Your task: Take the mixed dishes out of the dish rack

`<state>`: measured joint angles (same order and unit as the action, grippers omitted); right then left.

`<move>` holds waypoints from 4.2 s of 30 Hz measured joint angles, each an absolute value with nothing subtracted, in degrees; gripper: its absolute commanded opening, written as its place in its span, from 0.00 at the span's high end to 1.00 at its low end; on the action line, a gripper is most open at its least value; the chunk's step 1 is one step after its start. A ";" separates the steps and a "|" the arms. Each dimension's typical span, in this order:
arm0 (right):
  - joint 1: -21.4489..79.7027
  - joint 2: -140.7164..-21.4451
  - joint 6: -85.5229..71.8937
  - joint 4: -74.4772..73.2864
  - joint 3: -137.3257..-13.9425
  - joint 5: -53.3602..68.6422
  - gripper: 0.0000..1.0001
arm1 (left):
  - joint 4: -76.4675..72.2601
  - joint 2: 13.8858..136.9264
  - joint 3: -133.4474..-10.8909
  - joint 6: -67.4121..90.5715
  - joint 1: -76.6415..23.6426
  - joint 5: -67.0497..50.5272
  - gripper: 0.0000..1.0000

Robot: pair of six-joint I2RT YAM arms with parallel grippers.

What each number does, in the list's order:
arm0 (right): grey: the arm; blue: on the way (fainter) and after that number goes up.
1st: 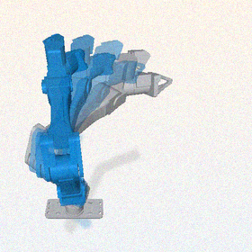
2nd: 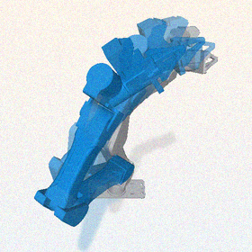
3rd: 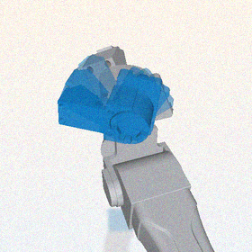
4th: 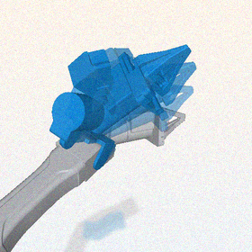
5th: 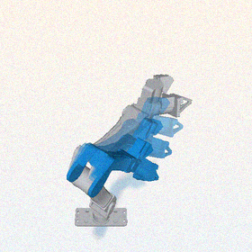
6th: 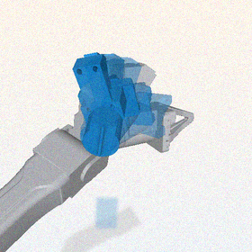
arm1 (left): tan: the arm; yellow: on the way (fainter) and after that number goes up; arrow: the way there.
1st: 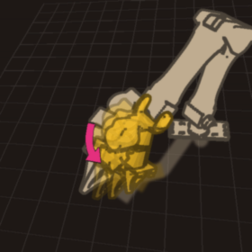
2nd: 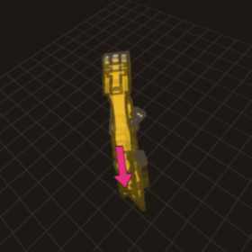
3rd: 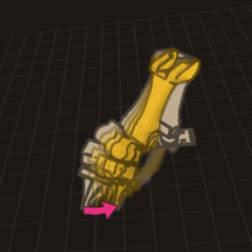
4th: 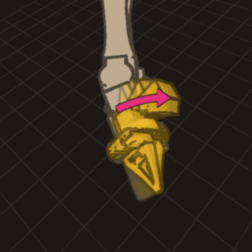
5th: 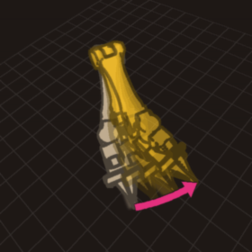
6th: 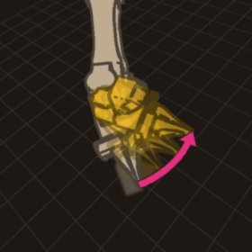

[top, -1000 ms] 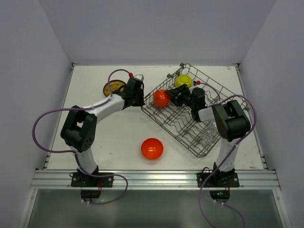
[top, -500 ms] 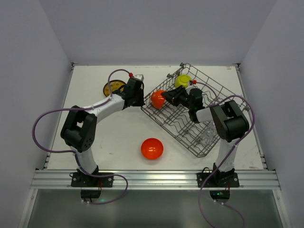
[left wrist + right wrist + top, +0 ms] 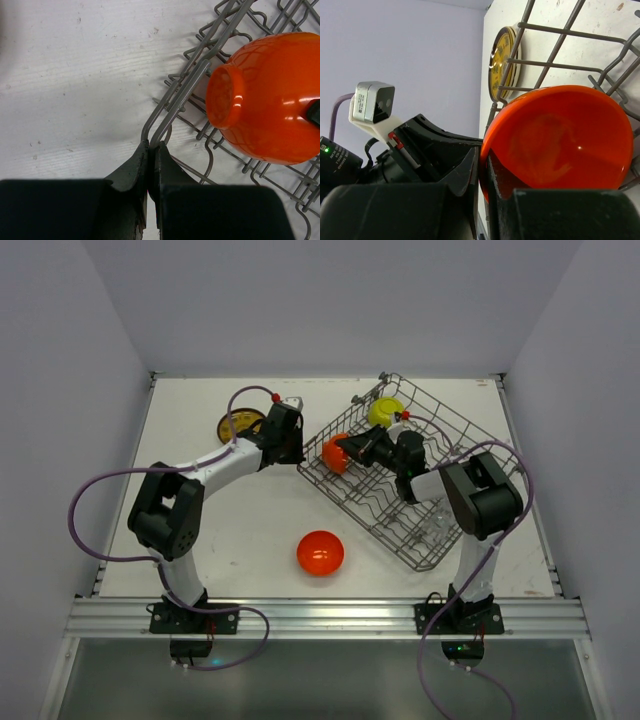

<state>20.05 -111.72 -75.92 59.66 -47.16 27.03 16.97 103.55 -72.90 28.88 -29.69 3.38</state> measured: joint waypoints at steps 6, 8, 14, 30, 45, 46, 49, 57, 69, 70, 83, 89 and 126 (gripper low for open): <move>19.97 -110.91 -75.22 59.16 -47.03 27.07 1.00 | 16.97 103.55 -72.93 28.88 -29.69 3.40 1.00; 19.97 -108.95 -74.28 58.52 -46.46 27.07 1.00 | 16.97 103.55 -72.93 28.88 -29.69 3.40 1.00; 20.14 -94.02 -66.15 53.93 -45.25 28.14 1.00 | 16.97 103.55 -72.93 28.91 -29.69 3.38 1.00; 50.09 -64.14 -18.79 4.12 -48.45 8.64 1.00 | 17.02 103.55 -72.99 28.91 -29.69 3.40 1.00; 72.75 -78.30 -3.20 -23.99 -59.94 -3.05 1.00 | 17.30 103.55 -73.21 28.88 -29.69 3.40 1.00; 73.10 -80.05 -2.79 -24.99 -60.82 -3.55 1.00 | 17.30 103.55 -73.21 28.91 -29.69 3.40 1.00; 73.49 -83.26 -1.45 -27.81 -62.17 -4.03 1.00 | 17.30 103.55 -73.21 28.91 -29.69 3.40 1.00; 73.60 -86.61 -0.84 -32.51 -64.36 -4.84 1.00 | 17.30 103.55 -73.21 28.88 -29.69 3.40 1.00; 74.76 -89.41 -1.63 -35.05 -65.82 -4.45 0.92 | 17.30 103.55 -73.21 28.88 -29.69 3.38 1.00; 74.76 -89.58 -1.72 -35.16 -65.82 -4.36 0.88 | 17.30 103.55 -73.21 28.88 -29.69 3.38 1.00; 75.57 -87.96 -2.79 -35.77 -66.76 -5.06 0.32 | 17.30 103.55 -73.21 28.88 -29.69 3.36 1.00; 74.26 -77.21 -2.85 -33.69 -66.19 -9.96 0.21 | 17.30 103.55 -73.21 28.88 -29.69 3.36 1.00; 0.21 -112.09 -54.43 -3.84 -81.80 10.48 0.01 | 17.37 103.55 -73.23 28.91 -29.69 3.36 1.00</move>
